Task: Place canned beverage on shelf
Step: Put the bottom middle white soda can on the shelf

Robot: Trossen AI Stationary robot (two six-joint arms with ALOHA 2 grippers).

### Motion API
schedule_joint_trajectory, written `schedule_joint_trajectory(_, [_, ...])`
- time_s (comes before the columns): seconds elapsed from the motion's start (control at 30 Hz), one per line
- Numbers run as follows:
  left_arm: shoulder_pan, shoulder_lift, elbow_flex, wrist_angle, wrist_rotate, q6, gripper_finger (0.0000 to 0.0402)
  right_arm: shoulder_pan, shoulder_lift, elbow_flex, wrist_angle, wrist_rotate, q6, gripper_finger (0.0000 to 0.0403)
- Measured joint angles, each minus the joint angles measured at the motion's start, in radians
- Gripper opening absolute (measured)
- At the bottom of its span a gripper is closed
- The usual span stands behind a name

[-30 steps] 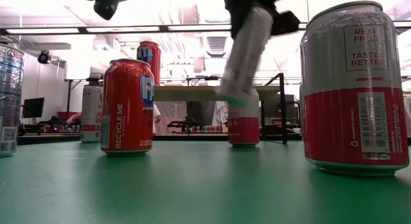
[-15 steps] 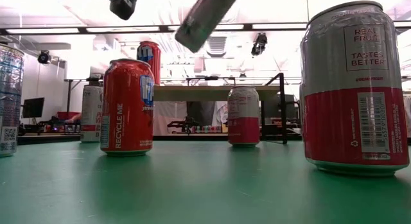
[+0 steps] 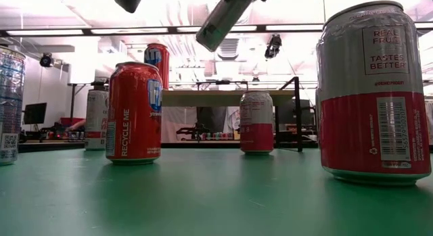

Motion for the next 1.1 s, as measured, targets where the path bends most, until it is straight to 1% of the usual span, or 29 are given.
schedule_joint_trajectory(0.1, [0.0,0.004,0.003,0.023,-0.003,0.018,0.0076,-0.021,0.0,-0.004,-0.01,-0.028,-0.025,0.0242])
schedule_joint_trajectory(0.17, [0.0,0.018,0.003,0.069,-0.013,0.038,0.0079,-0.023,0.0,-0.005,-0.032,-0.046,-0.051,0.0242])
schedule_joint_trajectory(0.27, [0.0,0.046,0.003,0.131,-0.073,0.067,0.0099,-0.014,0.0,-0.006,-0.043,-0.046,-0.058,0.0242])
schedule_joint_trajectory(0.37, [0.001,0.083,0.003,0.155,-0.109,0.123,0.0139,0.002,0.0,-0.006,-0.048,-0.041,-0.057,0.0242])
schedule_joint_trajectory(0.57, [0.001,0.183,0.003,0.285,-0.274,0.206,0.0259,0.041,0.0,-0.006,-0.053,-0.045,-0.043,0.0242])
schedule_joint_trajectory(0.63, [0.002,0.22,0.013,0.298,-0.29,0.239,0.0293,0.049,0.0,-0.006,-0.056,-0.043,-0.043,0.0242])
schedule_joint_trajectory(0.7, [0.001,0.263,0.04,0.303,-0.289,0.244,0.0317,0.056,0.0,-0.006,-0.064,-0.043,-0.043,0.0242])
schedule_joint_trajectory(0.77, [0.001,0.31,0.077,0.302,-0.294,0.243,0.0328,0.058,0.0,-0.006,-0.077,-0.042,-0.042,0.0242])
schedule_joint_trajectory(0.8, [0.0,0.334,0.099,0.295,-0.313,0.242,0.033,0.059,0.0,-0.006,-0.083,-0.042,-0.036,0.0242])
schedule_joint_trajectory(0.93, [0.001,0.412,0.189,0.211,-0.465,0.25,0.0326,0.061,0.0,-0.006,-0.106,-0.042,-0.016,0.0242])
schedule_joint_trajectory(1.1, [0.001,0.482,0.239,0.201,-0.472,0.275,0.032,0.062,0.0,-0.007,-0.107,-0.041,-0.008,0.0242])
